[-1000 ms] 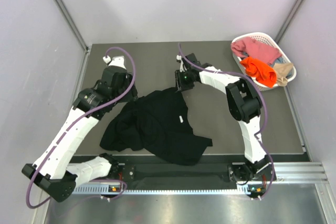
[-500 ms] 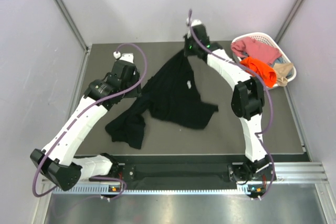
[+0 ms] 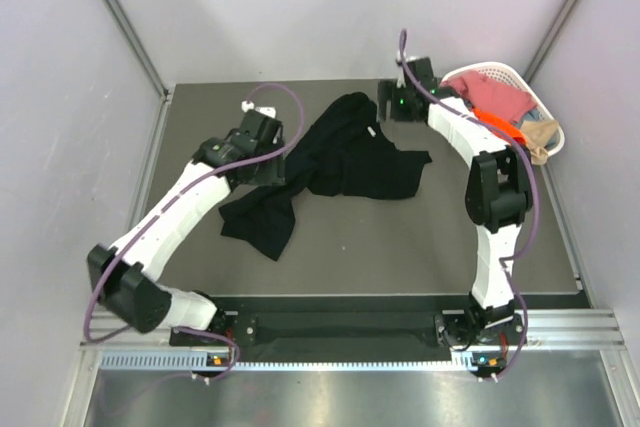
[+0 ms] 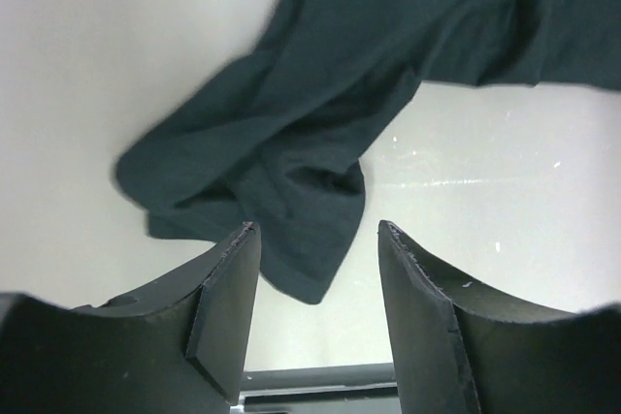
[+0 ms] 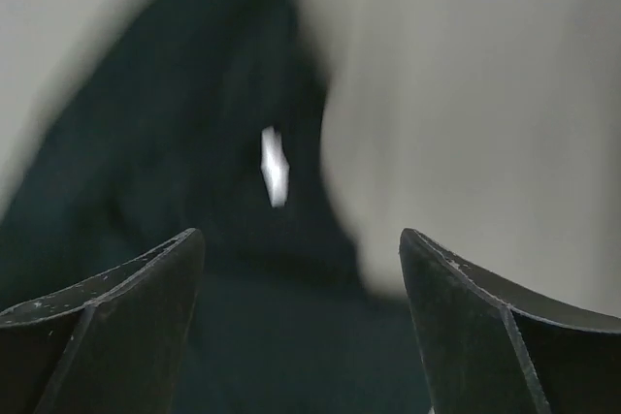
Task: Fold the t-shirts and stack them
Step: Flatten the tshirt out
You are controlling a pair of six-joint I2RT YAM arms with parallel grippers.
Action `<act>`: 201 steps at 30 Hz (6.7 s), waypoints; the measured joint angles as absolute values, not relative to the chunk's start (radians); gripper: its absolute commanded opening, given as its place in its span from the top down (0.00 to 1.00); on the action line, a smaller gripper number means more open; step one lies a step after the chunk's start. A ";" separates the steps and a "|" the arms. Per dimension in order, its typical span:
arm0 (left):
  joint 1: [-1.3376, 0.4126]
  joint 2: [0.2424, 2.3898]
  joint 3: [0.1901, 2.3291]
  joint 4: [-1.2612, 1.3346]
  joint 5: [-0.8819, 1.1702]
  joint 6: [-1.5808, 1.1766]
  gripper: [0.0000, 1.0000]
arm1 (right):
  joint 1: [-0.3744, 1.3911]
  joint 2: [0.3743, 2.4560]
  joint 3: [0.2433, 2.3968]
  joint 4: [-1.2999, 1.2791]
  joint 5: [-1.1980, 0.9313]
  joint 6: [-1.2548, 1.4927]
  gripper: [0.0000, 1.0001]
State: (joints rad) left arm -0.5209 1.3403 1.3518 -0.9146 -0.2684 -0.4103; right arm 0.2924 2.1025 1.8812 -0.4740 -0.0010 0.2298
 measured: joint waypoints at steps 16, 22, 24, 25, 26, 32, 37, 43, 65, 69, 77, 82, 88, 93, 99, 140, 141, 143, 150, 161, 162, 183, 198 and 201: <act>-0.445 1.765 1.401 -0.863 -0.278 -0.412 0.45 | 0.186 1.986 1.596 -0.606 0.036 0.216 0.38; -0.446 1.821 1.407 -0.818 -0.278 -0.384 0.45 | 0.180 2.028 1.604 -0.607 0.035 0.212 0.36; -0.446 1.848 1.418 -0.810 -0.274 -0.378 0.45 | 0.179 2.058 1.606 -0.601 0.028 0.213 0.38; -0.446 1.860 1.422 -0.806 -0.269 -0.377 0.45 | 0.178 2.074 1.606 -0.601 0.025 0.213 0.39; -0.446 1.870 1.424 -0.801 -0.263 -0.375 0.45 | 0.178 2.090 1.606 -0.601 0.022 0.214 0.40; -0.445 1.914 1.448 -0.800 -0.231 -0.372 0.54 | 0.174 2.122 1.623 -0.591 0.010 0.219 0.66; -0.446 1.922 1.453 -0.801 -0.230 -0.370 0.60 | 0.173 2.139 1.646 -0.599 0.006 0.216 0.98; -0.445 1.877 1.453 -0.816 -0.245 -0.371 0.60 | 0.186 2.121 1.745 -0.657 0.015 0.200 1.00; -0.405 1.637 1.357 -0.868 -0.255 -0.418 0.41 | 0.362 1.398 0.950 -0.740 -0.149 0.286 0.37; -0.403 1.779 1.429 -0.855 -0.241 -0.414 0.43 | 0.302 1.480 1.092 -0.704 -0.164 0.289 0.35; -0.399 1.911 1.439 -0.810 -0.215 -0.352 0.68 | 0.289 1.508 1.134 -0.700 -0.204 0.268 0.35; -0.387 1.948 1.444 -0.801 -0.156 -0.331 1.00 | 0.279 1.508 1.132 -0.699 -0.217 0.263 0.35; -0.414 1.925 1.459 -0.817 -0.233 -0.311 1.00 | 0.277 1.514 1.132 -0.696 -0.239 0.263 0.35; -0.564 1.792 1.457 -0.865 -0.341 -0.339 1.00 | 0.277 1.554 1.132 -0.693 -0.259 0.265 0.35; -0.795 1.579 1.332 -0.897 -0.239 -0.428 0.84 | 0.277 1.608 1.132 -0.673 -0.298 0.277 0.35; -0.554 1.282 0.968 -0.870 0.184 -0.556 0.59 | 0.276 1.632 1.053 -0.649 -0.364 0.288 0.35; -0.567 1.271 0.963 -0.889 0.199 -0.574 0.57 | 0.276 1.632 1.050 -0.651 -0.366 0.288 0.35; -0.577 1.243 0.963 -0.929 0.201 -0.598 0.52 | 0.276 1.634 1.047 -0.649 -0.370 0.288 0.35; -0.575 1.196 1.056 -1.002 0.136 -0.625 0.52 | 0.287 1.658 1.050 -0.643 -0.376 0.276 0.32; -0.575 1.297 1.073 -1.021 0.106 -0.632 0.57 | 0.349 1.846 1.232 -0.601 -0.380 0.302 0.33; -0.575 1.298 1.073 -1.019 0.098 -0.632 0.58 | 0.350 1.876 1.260 -0.590 -0.376 0.310 0.34; -0.358 2.054 1.505 -0.941 0.056 -0.484 0.74 | 0.350 1.822 1.308 -0.624 -0.288 0.321 0.34; -0.362 1.712 1.398 -0.983 -0.112 -0.443 0.67 | 0.350 1.781 1.296 -0.697 -0.250 0.302 0.34; -0.363 1.520 1.274 -1.020 -0.020 -0.482 0.81 | 0.350 1.781 1.296 -0.702 -0.250 0.298 0.34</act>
